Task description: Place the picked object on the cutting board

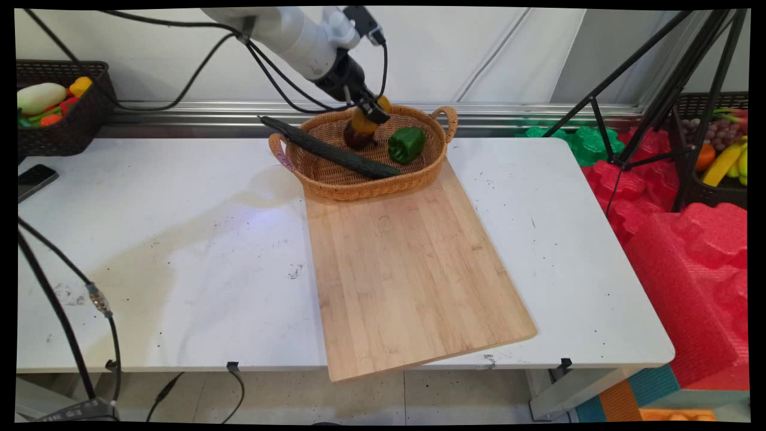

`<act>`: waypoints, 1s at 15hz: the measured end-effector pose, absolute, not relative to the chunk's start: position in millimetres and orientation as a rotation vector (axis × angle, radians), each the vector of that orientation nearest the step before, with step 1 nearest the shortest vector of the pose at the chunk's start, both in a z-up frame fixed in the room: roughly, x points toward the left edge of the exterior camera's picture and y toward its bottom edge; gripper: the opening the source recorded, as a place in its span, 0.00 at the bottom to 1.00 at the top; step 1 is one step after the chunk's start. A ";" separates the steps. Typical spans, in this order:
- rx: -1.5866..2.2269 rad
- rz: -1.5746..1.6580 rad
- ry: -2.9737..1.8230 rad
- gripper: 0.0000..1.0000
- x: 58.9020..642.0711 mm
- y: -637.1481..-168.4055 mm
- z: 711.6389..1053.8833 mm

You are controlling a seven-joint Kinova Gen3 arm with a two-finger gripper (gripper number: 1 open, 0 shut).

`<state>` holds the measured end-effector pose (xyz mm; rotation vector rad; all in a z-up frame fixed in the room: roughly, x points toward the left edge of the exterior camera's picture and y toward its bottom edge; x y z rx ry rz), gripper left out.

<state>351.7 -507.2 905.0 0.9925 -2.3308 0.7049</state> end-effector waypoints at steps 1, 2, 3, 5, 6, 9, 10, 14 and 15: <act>0.997 0.709 -2.318 0.00 347.8 -501.0 911.9; 0.999 0.710 -2.309 0.00 344.2 -495.5 917.3; 1.000 0.709 -2.296 0.00 336.3 -484.2 926.5; 0.994 0.690 -2.286 0.00 321.5 -464.6 937.0; 0.989 0.680 -2.285 0.00 315.5 -457.3 939.9; 0.973 0.633 -2.291 0.00 290.8 -430.7 943.4; 0.969 0.621 -2.295 0.00 284.7 -425.3 942.7; 0.963 0.577 -2.310 0.00 259.0 -410.6 931.9; 0.964 0.570 -2.315 0.00 253.5 -410.2 927.2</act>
